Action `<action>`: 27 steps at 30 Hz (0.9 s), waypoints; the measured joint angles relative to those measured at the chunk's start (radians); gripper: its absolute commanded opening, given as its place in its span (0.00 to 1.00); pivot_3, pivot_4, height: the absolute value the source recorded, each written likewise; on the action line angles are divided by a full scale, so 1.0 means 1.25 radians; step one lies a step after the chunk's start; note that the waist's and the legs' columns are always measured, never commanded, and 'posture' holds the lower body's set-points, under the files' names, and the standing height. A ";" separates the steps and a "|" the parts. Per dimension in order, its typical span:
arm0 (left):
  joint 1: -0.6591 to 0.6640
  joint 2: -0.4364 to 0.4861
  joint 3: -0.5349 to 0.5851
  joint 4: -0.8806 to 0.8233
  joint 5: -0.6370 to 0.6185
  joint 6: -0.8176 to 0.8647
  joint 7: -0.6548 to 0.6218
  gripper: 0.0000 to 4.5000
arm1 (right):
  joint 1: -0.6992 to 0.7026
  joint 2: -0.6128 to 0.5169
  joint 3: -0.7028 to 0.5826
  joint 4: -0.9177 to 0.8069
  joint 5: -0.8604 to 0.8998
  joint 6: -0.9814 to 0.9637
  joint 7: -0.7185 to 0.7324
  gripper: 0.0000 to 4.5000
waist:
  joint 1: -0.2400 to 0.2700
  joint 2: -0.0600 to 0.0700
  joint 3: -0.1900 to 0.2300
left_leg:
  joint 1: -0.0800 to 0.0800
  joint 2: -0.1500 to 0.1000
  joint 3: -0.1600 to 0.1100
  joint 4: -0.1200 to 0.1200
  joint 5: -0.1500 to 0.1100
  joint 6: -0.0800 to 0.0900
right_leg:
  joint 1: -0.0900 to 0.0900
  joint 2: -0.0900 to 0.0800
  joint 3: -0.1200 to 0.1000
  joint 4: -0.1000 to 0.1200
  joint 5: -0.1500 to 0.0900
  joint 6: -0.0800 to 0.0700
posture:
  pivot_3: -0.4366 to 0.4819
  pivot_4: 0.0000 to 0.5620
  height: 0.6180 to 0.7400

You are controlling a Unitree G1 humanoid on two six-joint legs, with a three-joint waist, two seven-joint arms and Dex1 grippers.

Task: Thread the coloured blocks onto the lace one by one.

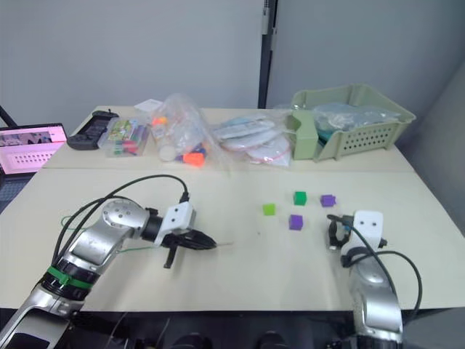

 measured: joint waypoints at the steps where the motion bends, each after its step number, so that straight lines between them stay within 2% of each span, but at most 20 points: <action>1: 0.002 0.000 0.000 -0.003 0.000 0.000 0.002 0.01 | -0.011 0.000 0.000 0.023 -0.003 -0.006 -0.004 1.00 | 0.000 0.000 0.000 | 0.000 0.000 0.000 0.000 0.000 0.000 | 0.000 0.000 0.000 0.000 0.000 0.000 | 0.48 0.27 1.00; 2: 0.003 0.000 0.000 -0.005 0.000 0.002 0.004 0.01 | -0.024 0.000 0.000 0.044 -0.005 -0.017 -0.009 1.00 | 0.000 0.000 0.000 | 0.000 0.000 0.000 0.000 0.000 0.000 | 0.000 0.000 0.000 0.000 0.000 0.000 | 0.48 0.27 1.00; 6: 0.004 0.001 0.000 -0.011 0.000 0.003 0.011 0.00 | -0.077 -0.001 -0.009 0.122 -0.009 -0.045 -0.036 0.75 | -0.001 0.000 0.000 | 0.000 0.000 0.000 0.000 0.000 0.000 | 0.000 0.000 0.000 0.000 0.000 0.000 | 0.48 0.27 1.00; 12: 0.005 0.004 0.000 -0.012 -0.001 0.004 0.016 0.00 | -0.074 -0.001 -0.017 0.136 -0.010 -0.066 -0.049 0.28 | 0.001 0.000 0.000 | 0.000 -0.001 0.000 0.000 0.000 0.000 | 0.000 0.000 0.000 0.000 0.000 0.000 | 0.48 0.27 1.00; 18: 0.005 0.005 0.000 -0.012 -0.004 0.004 0.016 0.00 | -0.031 0.018 -0.029 0.083 -0.002 -0.063 -0.060 0.27 | 0.000 0.000 0.000 | 0.000 -0.001 -0.001 0.000 0.000 0.000 | 0.000 0.000 0.000 0.001 0.000 0.000 | 0.48 0.27 1.00; 22: 0.005 0.010 0.001 -0.010 -0.004 0.002 0.016 0.00 | 0.102 0.082 0.013 -0.188 0.006 0.017 -0.070 0.27 | 0.000 0.001 0.000 | -0.001 0.000 -0.003 -0.001 0.000 0.000 | -0.002 0.000 0.000 0.001 0.000 0.000 | 0.48 0.27 1.00; 25: 0.005 0.010 0.000 -0.005 -0.004 0.001 0.016 0.00 | 0.235 0.141 0.147 -0.468 0.005 0.113 -0.089 0.27 | -0.005 0.002 0.000 | -0.002 0.001 -0.004 -0.002 0.000 0.000 | -0.003 0.001 0.000 0.001 0.000 0.000 | 0.48 0.27 1.00; 27: 0.004 0.004 -0.001 -0.004 -0.004 0.000 0.015 0.00 | 0.275 0.158 0.250 -0.549 -0.001 0.160 -0.098 0.27 | -0.009 0.002 0.000 | -0.001 0.002 -0.003 -0.001 0.000 0.000 | -0.002 0.000 0.000 0.001 0.000 0.000 | 0.48 0.27 1.00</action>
